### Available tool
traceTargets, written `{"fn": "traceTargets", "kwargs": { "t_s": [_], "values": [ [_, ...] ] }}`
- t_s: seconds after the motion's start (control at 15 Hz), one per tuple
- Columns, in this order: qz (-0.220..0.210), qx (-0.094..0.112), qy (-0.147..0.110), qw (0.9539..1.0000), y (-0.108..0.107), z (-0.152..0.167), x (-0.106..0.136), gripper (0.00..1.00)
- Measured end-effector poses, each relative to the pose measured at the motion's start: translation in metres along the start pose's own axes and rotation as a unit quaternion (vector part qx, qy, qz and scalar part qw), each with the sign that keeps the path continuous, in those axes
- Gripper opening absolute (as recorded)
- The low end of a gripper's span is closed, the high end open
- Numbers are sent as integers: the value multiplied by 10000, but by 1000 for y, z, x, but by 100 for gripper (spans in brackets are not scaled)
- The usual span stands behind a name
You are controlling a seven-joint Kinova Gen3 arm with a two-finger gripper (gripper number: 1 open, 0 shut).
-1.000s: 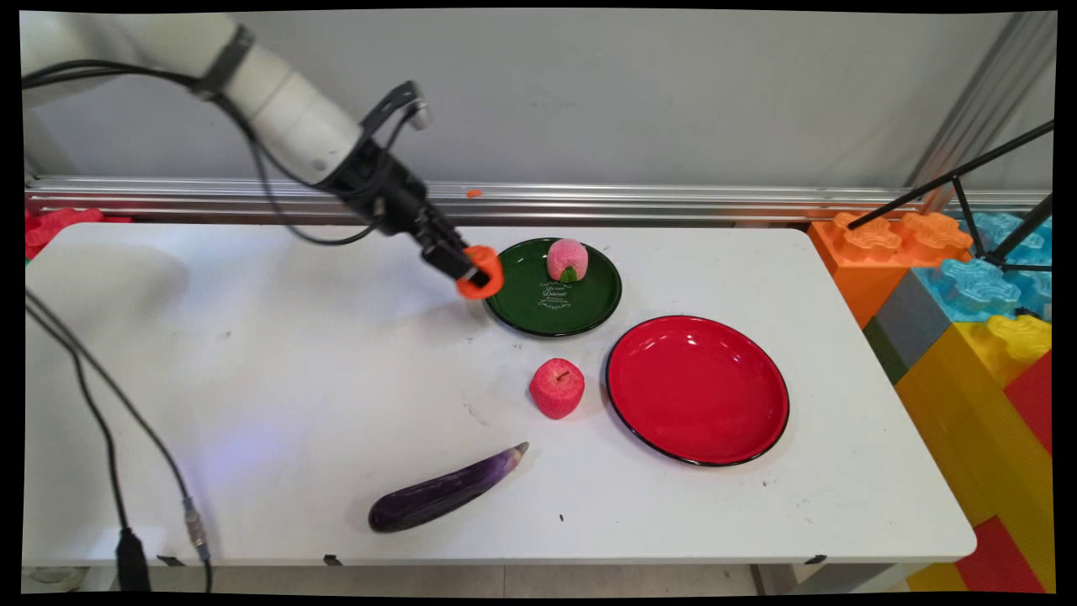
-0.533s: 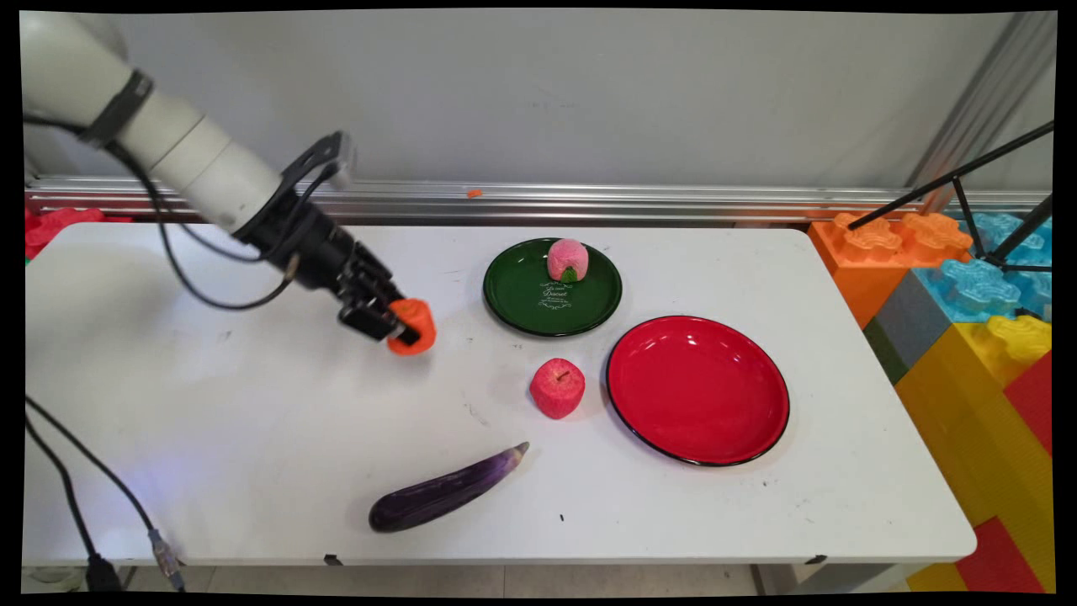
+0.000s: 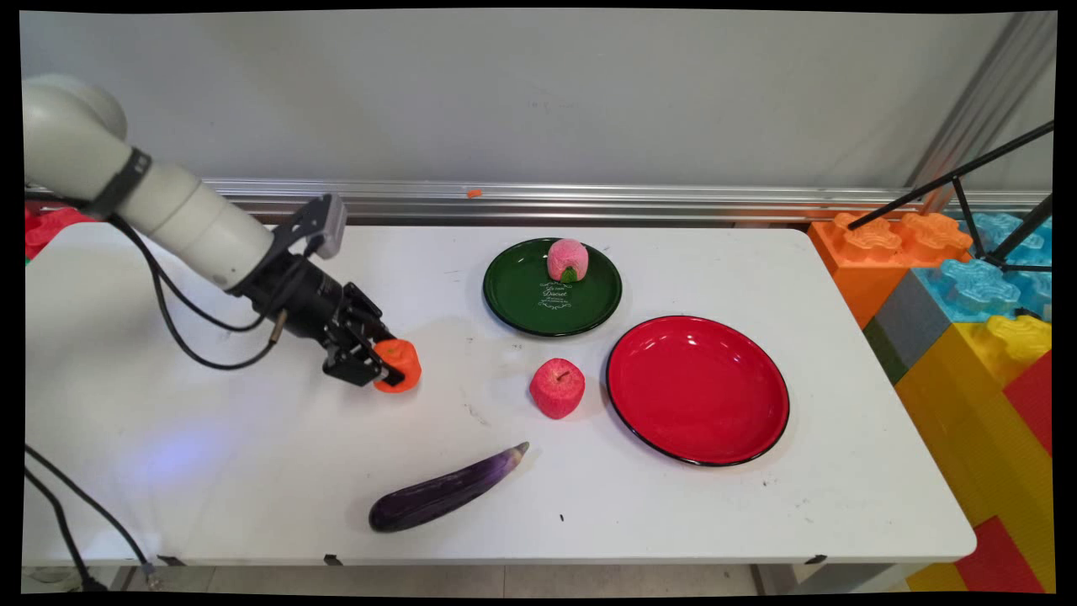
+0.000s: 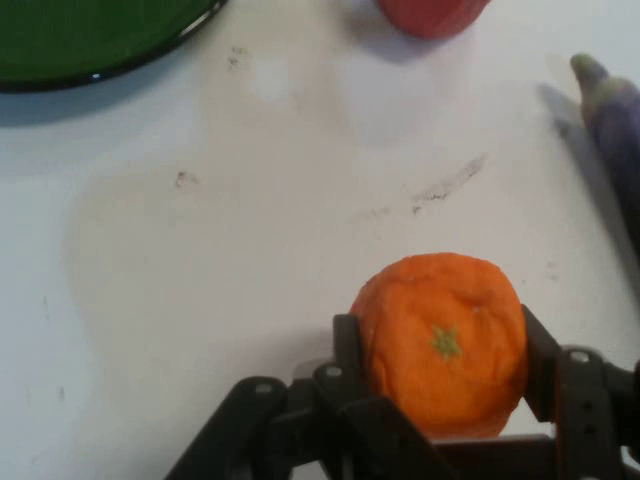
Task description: Place the picked object on the table
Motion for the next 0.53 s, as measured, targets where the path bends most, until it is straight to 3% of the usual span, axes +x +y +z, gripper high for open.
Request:
{"fn": "traceTargets", "kwargs": {
  "t_s": [0.53],
  "values": [
    [334,-15,120,9994,4,35,-12,0]
  ]
}}
